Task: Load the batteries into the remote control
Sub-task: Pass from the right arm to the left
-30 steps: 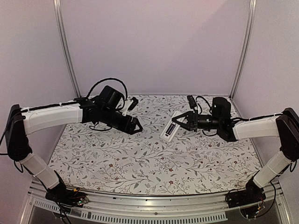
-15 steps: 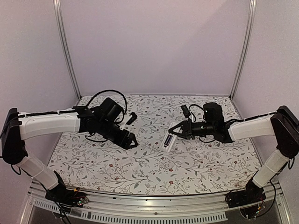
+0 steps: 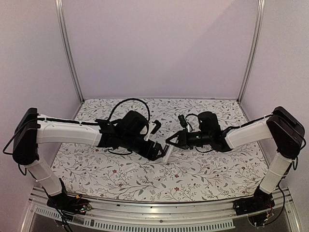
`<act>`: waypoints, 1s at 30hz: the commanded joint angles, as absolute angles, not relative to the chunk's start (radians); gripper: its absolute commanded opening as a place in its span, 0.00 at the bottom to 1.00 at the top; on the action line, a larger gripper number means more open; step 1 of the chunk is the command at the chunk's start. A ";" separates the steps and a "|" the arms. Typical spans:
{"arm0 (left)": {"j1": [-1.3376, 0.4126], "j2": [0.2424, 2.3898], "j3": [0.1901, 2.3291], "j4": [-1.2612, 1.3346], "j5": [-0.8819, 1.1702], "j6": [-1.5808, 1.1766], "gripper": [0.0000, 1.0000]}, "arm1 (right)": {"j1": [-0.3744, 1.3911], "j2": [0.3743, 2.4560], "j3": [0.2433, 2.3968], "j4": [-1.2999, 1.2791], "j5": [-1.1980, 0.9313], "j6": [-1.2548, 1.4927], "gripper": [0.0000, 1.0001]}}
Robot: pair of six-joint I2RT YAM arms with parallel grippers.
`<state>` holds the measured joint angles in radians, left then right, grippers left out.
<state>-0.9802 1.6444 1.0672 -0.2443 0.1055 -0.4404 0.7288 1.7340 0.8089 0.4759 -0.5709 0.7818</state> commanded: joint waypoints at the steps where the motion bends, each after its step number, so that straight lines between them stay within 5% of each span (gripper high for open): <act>1: -1.029 1.722 1.143 -0.190 0.031 -0.480 0.82 | 0.749 1.757 0.829 0.544 -0.544 0.829 0.08; 8: -1.051 1.812 1.227 -0.217 -0.026 -0.475 0.76 | 0.765 1.756 0.828 0.553 -0.549 0.849 0.09; 19: -1.045 1.828 1.258 -0.269 -0.047 -0.445 0.47 | 0.766 1.742 0.810 0.561 -0.552 0.856 0.13; 30: -1.043 1.831 1.278 -0.398 -0.009 -0.331 0.38 | 0.700 1.701 0.764 0.528 -0.543 0.846 0.67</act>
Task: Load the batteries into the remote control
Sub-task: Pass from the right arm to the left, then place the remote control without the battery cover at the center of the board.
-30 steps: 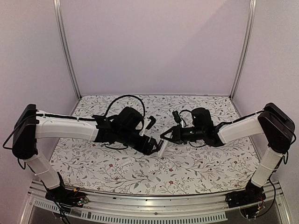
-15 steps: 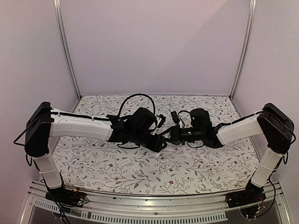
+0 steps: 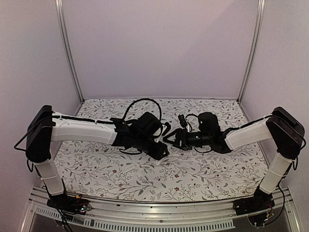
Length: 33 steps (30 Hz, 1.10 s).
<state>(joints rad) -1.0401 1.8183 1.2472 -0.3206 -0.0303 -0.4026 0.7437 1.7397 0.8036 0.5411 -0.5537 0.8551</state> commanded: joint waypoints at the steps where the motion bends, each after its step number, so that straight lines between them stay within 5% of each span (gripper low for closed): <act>1: -1.044 1.836 1.285 -0.415 -0.008 -0.315 0.38 | 0.685 1.692 0.754 0.517 -0.541 0.842 0.70; 17: -1.041 2.097 1.567 -0.788 -0.032 -0.131 0.40 | 0.525 1.317 0.664 0.123 -0.362 0.534 0.87; 20: -1.040 2.135 1.610 -0.830 -0.030 -0.114 0.42 | 0.526 1.246 0.649 0.093 -0.303 0.489 0.98; 27: -1.040 2.203 1.684 -0.916 -0.031 -0.071 0.48 | 0.519 1.049 0.567 0.066 -0.024 0.501 0.99; 33: -1.040 2.236 1.725 -0.954 -0.008 -0.045 0.51 | 0.518 0.902 0.574 0.004 -0.005 0.433 0.99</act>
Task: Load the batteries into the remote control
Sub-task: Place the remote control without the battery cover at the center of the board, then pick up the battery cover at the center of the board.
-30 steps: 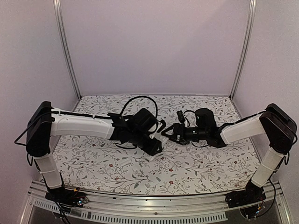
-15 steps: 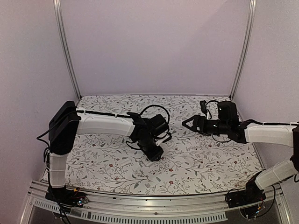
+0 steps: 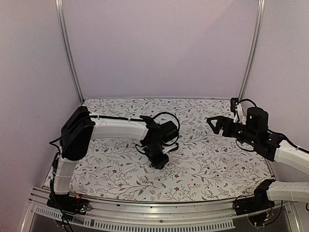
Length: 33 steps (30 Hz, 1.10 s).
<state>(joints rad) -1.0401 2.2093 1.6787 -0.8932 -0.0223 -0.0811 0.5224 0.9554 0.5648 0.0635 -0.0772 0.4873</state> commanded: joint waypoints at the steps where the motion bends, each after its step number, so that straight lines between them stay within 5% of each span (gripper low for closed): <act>1: -1.040 2.242 1.734 -0.961 -0.008 -0.038 0.54 | 0.518 0.899 0.583 -0.020 -0.012 0.422 0.99; 10: -1.032 2.182 1.761 -0.997 -0.008 -0.021 0.81 | 0.518 1.002 0.667 -0.094 -0.187 0.386 0.99; 19: -0.848 1.757 1.393 -0.705 0.059 -0.250 0.82 | 0.545 1.165 0.788 -0.171 -0.336 0.319 0.98; 33: -0.611 1.335 1.030 -0.547 -0.143 -0.542 0.82 | 0.941 1.641 1.221 -0.365 -0.192 0.237 0.54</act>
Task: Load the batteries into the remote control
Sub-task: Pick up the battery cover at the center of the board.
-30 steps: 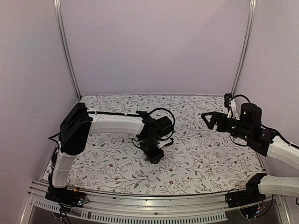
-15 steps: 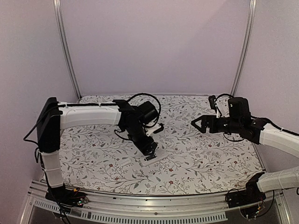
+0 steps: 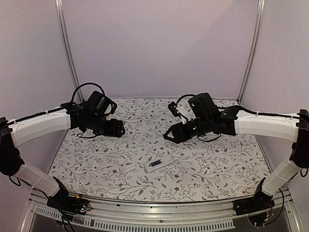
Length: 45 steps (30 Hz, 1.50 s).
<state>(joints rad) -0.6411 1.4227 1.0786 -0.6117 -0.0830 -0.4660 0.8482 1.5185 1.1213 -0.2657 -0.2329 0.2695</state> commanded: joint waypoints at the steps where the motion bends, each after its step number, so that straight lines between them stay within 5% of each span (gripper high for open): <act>1: -0.608 1.319 1.018 -0.540 -0.145 -0.545 0.82 | 0.963 1.671 1.251 -0.376 -0.191 0.236 0.53; 19: -0.595 1.158 0.869 -0.458 -0.220 -0.589 0.83 | 1.129 2.172 1.677 -0.491 -0.136 0.256 0.33; 45: -0.592 1.150 0.839 -0.427 -0.202 -0.559 0.83 | 1.139 2.364 1.839 -0.541 -0.104 0.265 0.16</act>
